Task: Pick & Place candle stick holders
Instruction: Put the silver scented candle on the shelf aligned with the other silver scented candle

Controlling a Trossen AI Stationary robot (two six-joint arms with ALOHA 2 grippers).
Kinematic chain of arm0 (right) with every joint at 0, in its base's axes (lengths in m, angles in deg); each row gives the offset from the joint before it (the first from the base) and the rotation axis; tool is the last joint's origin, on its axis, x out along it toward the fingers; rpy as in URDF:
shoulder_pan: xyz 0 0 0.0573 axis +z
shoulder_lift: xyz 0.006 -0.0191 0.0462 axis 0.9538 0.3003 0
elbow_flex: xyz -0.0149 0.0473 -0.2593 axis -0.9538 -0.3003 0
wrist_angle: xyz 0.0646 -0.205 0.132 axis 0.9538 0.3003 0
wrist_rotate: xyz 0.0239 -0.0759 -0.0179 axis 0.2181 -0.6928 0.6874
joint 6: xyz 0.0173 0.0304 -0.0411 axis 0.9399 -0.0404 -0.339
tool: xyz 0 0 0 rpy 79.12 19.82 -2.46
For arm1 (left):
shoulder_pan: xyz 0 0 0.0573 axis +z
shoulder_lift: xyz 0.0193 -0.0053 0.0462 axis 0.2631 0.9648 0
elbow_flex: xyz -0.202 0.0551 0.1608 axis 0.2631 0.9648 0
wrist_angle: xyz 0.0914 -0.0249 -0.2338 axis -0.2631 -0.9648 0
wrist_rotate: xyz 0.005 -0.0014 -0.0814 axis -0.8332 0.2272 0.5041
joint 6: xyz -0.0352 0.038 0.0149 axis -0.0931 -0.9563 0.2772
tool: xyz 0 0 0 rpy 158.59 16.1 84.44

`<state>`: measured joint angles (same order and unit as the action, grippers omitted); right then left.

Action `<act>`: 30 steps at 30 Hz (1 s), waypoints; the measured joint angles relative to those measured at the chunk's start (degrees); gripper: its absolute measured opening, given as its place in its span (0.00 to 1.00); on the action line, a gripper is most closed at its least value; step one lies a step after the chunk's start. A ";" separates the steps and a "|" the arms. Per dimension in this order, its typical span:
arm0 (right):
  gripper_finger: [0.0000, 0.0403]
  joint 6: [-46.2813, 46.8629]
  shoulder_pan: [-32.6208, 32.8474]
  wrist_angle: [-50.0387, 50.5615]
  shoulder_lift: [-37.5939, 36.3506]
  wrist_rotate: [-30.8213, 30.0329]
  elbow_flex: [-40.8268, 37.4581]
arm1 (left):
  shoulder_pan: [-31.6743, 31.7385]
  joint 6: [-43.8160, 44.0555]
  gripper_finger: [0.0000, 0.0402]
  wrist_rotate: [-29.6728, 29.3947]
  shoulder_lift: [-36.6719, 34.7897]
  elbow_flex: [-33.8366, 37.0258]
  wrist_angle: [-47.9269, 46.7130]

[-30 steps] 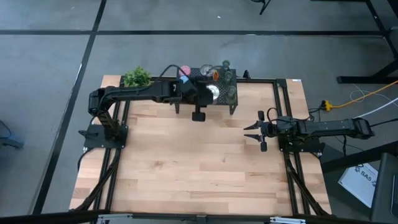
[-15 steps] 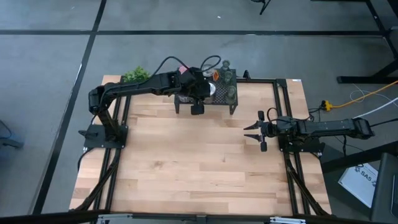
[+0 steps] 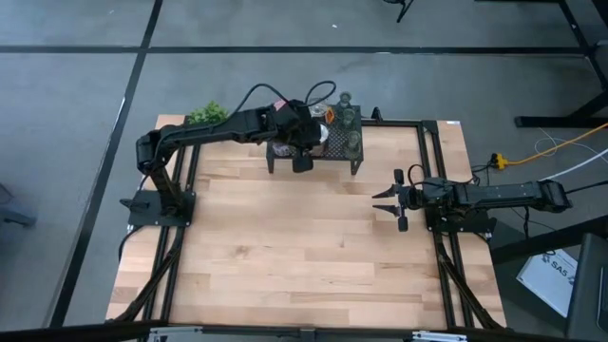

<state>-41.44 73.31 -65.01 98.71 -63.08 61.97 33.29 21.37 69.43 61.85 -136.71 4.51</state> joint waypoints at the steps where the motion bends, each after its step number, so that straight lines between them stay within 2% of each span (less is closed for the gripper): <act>1: 0.33 -0.01 -0.01 0.00 -0.01 0.00 0.00 | 0.11 0.01 0.00 0.00 -0.01 0.00 0.04; 30: 0.33 -0.01 0.00 0.00 0.00 0.00 0.00 | 0.85 4.55 0.00 1.57 1.31 0.00 1.31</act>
<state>-41.45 73.31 -65.01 98.71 -63.08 61.97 34.15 25.92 71.00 63.16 -136.71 5.82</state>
